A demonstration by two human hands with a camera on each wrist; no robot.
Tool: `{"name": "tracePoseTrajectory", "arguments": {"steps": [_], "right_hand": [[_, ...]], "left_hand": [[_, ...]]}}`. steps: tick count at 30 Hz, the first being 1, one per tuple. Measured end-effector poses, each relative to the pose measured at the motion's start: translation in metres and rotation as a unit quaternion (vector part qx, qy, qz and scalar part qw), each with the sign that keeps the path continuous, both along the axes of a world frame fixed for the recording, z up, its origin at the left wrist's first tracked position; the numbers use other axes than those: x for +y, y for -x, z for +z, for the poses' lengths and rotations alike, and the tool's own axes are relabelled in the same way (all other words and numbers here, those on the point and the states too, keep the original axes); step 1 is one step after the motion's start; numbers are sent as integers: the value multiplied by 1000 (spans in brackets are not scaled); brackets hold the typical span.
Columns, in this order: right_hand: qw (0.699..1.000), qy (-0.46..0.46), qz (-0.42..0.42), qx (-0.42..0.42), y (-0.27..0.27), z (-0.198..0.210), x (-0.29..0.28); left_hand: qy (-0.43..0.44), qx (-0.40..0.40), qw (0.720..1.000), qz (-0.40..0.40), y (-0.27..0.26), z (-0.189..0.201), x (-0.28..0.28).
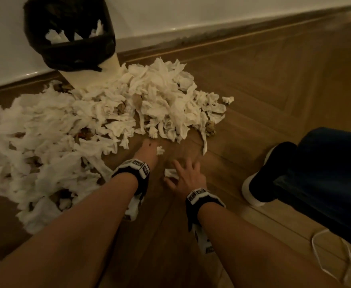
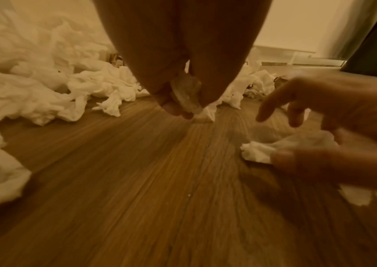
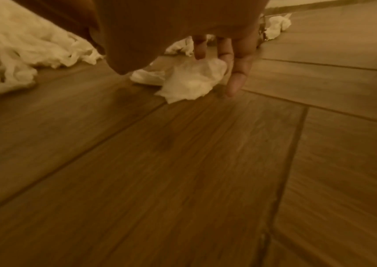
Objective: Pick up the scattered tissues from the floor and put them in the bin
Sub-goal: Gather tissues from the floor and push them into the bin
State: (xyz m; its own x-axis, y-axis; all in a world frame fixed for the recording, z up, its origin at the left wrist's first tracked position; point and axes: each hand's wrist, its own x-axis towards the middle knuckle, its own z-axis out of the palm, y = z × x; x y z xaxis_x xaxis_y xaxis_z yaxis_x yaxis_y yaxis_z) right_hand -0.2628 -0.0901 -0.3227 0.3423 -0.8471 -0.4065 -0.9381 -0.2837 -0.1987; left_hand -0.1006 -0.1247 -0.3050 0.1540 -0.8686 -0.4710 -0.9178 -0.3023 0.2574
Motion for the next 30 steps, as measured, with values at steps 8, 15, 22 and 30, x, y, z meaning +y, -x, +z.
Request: {"name": "tracePoseTrajectory", "arguments": {"steps": [8,15,22,30], "right_hand": [[999,-38,37,8,1,-7,6],[985,-168,-10,-33,-1,5,-31],[947,-196,-192,-166,-3,50,-61],[923,-202,-227,-237,-28,135,-70]], "left_hand": [[27,97,993,61,1,5,10],[13,56,996,65,6,8,13],[48,22,994,93,4,50,14],[141,93,969,182,-7,109,19]]}}
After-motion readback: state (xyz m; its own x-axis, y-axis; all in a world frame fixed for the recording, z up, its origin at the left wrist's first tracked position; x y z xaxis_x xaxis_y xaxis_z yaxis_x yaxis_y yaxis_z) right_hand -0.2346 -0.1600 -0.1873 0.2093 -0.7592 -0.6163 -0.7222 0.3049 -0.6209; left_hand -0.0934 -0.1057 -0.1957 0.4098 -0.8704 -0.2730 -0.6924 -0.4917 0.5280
